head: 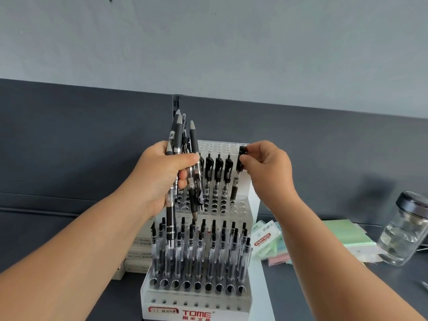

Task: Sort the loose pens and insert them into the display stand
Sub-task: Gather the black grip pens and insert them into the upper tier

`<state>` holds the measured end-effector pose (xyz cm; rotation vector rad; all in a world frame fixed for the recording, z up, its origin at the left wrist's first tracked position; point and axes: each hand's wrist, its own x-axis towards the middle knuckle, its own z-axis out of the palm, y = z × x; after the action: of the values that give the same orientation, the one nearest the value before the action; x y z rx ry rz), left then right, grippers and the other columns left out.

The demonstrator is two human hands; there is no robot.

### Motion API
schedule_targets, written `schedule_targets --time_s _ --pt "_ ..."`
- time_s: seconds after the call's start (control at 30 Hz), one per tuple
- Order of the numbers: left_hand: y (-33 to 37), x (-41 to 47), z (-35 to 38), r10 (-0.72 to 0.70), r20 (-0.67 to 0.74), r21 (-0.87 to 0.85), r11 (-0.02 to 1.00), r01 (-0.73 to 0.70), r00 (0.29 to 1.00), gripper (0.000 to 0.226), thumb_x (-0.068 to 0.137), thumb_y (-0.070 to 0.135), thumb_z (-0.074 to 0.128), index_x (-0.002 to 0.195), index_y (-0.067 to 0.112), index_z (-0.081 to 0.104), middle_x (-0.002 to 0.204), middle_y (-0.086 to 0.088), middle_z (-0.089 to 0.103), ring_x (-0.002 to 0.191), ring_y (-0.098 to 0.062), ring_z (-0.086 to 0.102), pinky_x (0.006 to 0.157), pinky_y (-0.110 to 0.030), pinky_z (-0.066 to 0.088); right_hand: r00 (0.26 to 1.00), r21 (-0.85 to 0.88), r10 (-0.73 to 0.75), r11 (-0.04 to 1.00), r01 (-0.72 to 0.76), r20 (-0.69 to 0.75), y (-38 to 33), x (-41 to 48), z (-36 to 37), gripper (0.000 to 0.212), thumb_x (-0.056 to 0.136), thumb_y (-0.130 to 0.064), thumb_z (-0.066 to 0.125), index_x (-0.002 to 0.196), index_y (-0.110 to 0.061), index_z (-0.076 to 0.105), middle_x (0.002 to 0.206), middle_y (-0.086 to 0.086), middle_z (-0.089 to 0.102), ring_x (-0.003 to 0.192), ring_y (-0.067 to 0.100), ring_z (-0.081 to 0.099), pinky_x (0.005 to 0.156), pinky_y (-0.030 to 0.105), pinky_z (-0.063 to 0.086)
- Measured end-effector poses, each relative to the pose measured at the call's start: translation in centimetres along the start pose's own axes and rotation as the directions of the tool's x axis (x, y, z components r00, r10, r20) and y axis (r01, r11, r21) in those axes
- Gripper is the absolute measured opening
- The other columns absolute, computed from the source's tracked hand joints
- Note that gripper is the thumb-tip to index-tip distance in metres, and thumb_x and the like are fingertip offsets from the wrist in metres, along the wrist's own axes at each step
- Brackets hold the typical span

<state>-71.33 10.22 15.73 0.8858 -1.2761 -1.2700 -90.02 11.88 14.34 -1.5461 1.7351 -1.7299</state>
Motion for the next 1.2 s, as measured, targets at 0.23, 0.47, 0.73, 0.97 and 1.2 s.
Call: schedule_targets --time_s 0.23,0.47,0.73,0.97,1.2 --pt "-0.2 -0.2 -0.4 -0.017 0.028 -0.009 1.0 0.018 0.999 0.019 0.081 0.001 0.069 0.093 0.007 0.056 0.059 -0.001 0.048 0.043 -0.008 0.041 0.036 -0.019 0.037 0.999 -0.194 0.048 0.98 -0.047 -0.003 0.7 -1.6 0.8 0.003 0.089 -0.021 0.063 0.091 -0.021 0.061 0.077 -0.01 0.062 0.073 0.01 0.059 0.065 0.025 0.048" --pt "-0.3 -0.2 0.0 -0.013 0.086 -0.006 1.0 0.013 0.996 0.023 0.079 0.001 0.072 0.098 0.008 0.059 0.065 0.0 0.052 0.046 -0.007 0.043 0.038 -0.019 0.038 0.995 -0.224 -0.095 0.971 0.088 -0.023 -1.6 -2.3 0.7 0.009 0.09 -0.028 0.062 0.097 -0.022 0.061 0.088 -0.013 0.061 0.08 0.005 0.057 0.07 0.021 0.042" --pt "-0.1 -0.4 1.4 0.071 0.12 0.039 0.996 -0.076 0.99 0.029 0.079 0.005 0.072 0.106 0.006 0.061 0.061 0.004 0.055 0.045 -0.007 0.043 0.04 -0.022 0.036 0.955 0.217 0.038 0.97 -0.105 0.295 -4.4 -2.4 1.5 0.008 0.091 -0.023 0.062 0.097 -0.019 0.065 0.083 -0.005 0.068 0.071 0.005 0.063 0.066 0.022 0.051" --pt "0.4 0.4 1.4 0.076 -0.025 -0.044 0.996 -0.077 0.997 0.019 0.079 0.007 0.073 0.092 0.01 0.059 0.054 0.002 0.049 0.043 -0.008 0.043 0.039 -0.021 0.039 0.87 0.224 0.098 0.947 -0.231 0.483 -2.5 -3.9 1.2 0.014 0.086 -0.014 0.068 0.098 -0.017 0.063 0.084 -0.002 0.068 0.077 0.012 0.064 0.071 0.027 0.052" --pt "-0.1 0.6 1.1 0.044 -0.049 -0.052 0.998 -0.047 0.998 0.022 0.079 0.007 0.073 0.095 0.009 0.058 0.058 0.001 0.05 0.043 -0.007 0.043 0.038 -0.02 0.038 0.923 0.267 0.11 0.939 -0.218 0.368 -2.3 -4.2 0.6 0.013 0.092 -0.003 0.056 0.097 -0.012 0.064 0.078 0.0 0.065 0.069 0.013 0.063 0.07 0.029 0.055"
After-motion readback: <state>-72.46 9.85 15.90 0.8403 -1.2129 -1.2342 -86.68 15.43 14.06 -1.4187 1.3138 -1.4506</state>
